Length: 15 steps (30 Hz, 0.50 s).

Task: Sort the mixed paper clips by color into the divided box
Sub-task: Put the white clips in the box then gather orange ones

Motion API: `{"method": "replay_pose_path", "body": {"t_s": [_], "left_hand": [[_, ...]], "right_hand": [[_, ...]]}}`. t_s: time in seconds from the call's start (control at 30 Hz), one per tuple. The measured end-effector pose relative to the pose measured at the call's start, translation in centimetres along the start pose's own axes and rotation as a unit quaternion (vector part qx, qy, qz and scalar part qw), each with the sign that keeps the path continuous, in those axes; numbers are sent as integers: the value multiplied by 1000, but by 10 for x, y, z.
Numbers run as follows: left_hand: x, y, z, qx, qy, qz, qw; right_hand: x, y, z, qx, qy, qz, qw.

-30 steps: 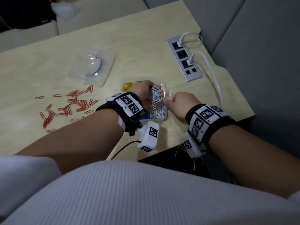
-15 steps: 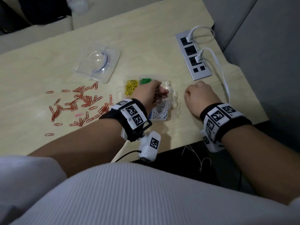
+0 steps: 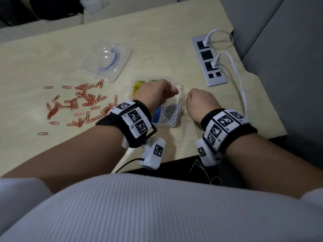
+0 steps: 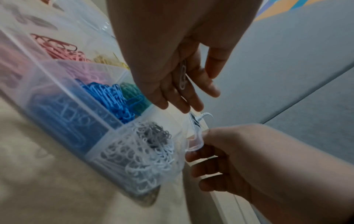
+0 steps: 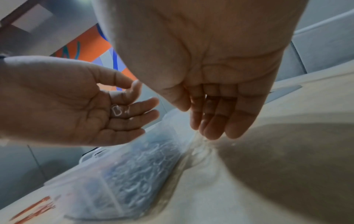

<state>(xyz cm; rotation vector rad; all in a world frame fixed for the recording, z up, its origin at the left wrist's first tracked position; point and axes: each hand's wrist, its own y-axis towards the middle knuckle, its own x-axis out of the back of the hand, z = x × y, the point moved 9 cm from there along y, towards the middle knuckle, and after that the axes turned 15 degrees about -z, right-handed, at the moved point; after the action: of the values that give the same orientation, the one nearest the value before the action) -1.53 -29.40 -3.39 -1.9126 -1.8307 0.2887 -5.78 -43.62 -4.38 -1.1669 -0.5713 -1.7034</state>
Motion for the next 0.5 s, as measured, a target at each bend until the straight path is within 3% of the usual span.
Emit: {"method": "replay_pose_path", "body": {"t_s": [0.17,0.3,0.4,0.5], "left_hand": [[-4,-4,-1,0,-29,6,1000],[-5,-5,-3,-53,41,16,998],[-10,-9,-1,-38,22,58,997],[0,-10,-4,-23,-11,57,998]], "right_hand": [[10,-5,7,-23,50,-34,998],[17,-5,15,-9,46,-57,997],[22,-2,21,-16,29,-71,997],[30,0,34,-11,12,-81,997]]}}
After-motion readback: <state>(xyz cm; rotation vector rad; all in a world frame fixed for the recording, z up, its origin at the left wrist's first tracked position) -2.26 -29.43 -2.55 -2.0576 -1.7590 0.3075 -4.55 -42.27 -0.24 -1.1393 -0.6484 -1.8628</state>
